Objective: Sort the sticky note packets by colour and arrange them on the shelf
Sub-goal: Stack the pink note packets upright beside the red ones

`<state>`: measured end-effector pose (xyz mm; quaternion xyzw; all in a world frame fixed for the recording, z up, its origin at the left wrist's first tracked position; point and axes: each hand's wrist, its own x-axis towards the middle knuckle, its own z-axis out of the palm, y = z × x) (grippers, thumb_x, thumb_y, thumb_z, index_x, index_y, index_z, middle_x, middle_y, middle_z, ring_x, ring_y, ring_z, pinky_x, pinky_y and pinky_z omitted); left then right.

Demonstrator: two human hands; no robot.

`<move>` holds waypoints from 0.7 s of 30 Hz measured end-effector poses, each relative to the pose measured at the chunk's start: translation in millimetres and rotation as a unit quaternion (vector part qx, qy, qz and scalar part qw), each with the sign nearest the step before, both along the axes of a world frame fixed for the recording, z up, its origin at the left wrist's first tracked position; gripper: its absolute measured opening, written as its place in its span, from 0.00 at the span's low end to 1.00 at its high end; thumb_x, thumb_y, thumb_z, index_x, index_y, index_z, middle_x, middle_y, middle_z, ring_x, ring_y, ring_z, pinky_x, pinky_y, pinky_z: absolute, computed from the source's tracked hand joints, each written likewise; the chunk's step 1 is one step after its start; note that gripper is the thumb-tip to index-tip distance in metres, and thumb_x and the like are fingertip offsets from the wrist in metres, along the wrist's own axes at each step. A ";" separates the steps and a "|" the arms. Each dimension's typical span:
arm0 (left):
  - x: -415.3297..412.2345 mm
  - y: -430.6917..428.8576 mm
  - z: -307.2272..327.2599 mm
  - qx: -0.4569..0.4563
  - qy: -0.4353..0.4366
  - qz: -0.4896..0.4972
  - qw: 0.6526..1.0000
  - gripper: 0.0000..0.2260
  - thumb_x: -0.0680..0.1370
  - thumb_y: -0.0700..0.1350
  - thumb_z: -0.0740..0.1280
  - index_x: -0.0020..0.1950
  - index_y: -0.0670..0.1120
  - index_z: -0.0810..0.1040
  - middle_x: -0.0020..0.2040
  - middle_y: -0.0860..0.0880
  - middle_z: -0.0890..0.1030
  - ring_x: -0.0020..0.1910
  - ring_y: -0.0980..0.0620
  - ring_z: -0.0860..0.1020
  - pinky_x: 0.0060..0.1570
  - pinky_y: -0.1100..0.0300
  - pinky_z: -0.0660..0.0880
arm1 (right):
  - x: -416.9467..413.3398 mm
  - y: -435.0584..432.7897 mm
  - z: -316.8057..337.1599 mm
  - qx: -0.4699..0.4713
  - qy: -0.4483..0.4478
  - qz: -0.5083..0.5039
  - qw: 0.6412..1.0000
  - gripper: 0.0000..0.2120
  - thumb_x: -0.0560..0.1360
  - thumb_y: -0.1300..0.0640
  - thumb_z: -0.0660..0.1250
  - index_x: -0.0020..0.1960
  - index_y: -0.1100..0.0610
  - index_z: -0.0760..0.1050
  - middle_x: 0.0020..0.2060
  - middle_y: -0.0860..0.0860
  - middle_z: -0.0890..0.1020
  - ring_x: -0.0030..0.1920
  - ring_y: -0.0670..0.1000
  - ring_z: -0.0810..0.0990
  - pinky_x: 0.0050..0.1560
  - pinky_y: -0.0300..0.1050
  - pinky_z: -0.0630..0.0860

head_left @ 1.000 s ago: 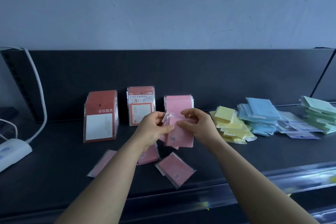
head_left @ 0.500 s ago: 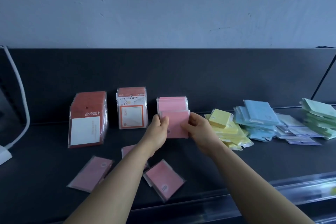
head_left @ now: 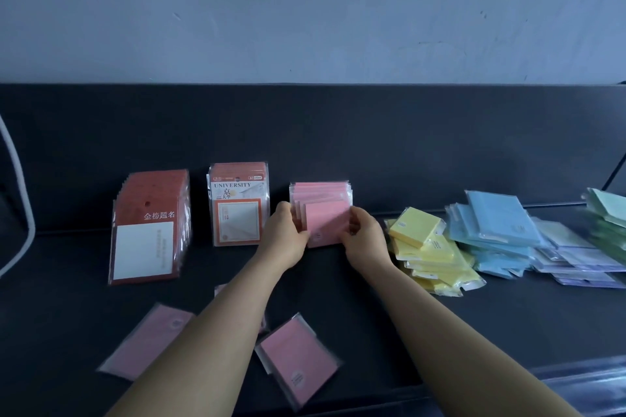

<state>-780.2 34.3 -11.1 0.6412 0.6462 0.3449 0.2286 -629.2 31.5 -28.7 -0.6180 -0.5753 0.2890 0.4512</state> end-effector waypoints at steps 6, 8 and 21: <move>1.3 11.8 -6.9 0.031 -0.012 0.021 0.999 0.15 0.75 0.39 0.71 0.60 0.43 0.74 0.52 0.48 0.80 0.50 0.50 0.78 0.48 0.61 0.72 | 2.8 7.2 -7.7 -0.001 -0.020 -0.010 1.000 0.20 0.72 0.64 0.68 0.62 0.57 0.74 0.48 0.51 0.80 0.46 0.49 0.79 0.48 0.43 0.76; 1.9 12.8 -7.6 0.040 -0.008 0.025 0.999 0.14 0.76 0.38 0.70 0.60 0.43 0.73 0.52 0.48 0.80 0.51 0.50 0.78 0.48 0.60 0.72 | 2.1 6.3 -8.4 0.000 -0.021 -0.011 1.000 0.20 0.71 0.63 0.70 0.62 0.56 0.74 0.47 0.50 0.80 0.45 0.49 0.79 0.47 0.44 0.77; 0.9 5.1 -2.9 0.015 -0.010 0.015 1.000 0.19 0.75 0.44 0.72 0.64 0.43 0.72 0.56 0.46 0.80 0.52 0.49 0.78 0.46 0.60 0.70 | -3.2 -13.0 2.4 0.006 -0.081 0.002 0.997 0.21 0.72 0.58 0.70 0.63 0.53 0.67 0.55 0.52 0.69 0.45 0.47 0.72 0.46 0.37 0.66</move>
